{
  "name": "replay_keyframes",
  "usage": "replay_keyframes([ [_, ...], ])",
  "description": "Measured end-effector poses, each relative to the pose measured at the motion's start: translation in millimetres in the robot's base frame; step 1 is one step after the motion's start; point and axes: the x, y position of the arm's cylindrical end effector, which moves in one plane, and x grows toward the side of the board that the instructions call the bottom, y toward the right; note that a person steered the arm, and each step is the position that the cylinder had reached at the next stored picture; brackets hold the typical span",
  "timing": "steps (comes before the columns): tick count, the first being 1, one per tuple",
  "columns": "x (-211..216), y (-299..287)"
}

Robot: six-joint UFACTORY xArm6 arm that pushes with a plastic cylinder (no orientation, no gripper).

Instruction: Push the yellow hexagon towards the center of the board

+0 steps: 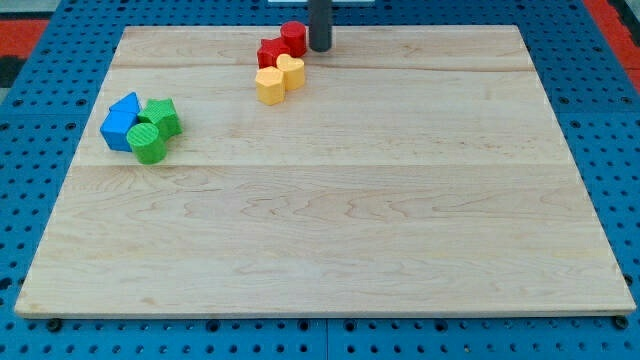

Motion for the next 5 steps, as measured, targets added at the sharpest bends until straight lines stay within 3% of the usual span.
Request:
replay_keyframes([
  [1, 44, 68],
  [3, 151, 7],
  [4, 163, -68],
  [5, 144, -124],
])
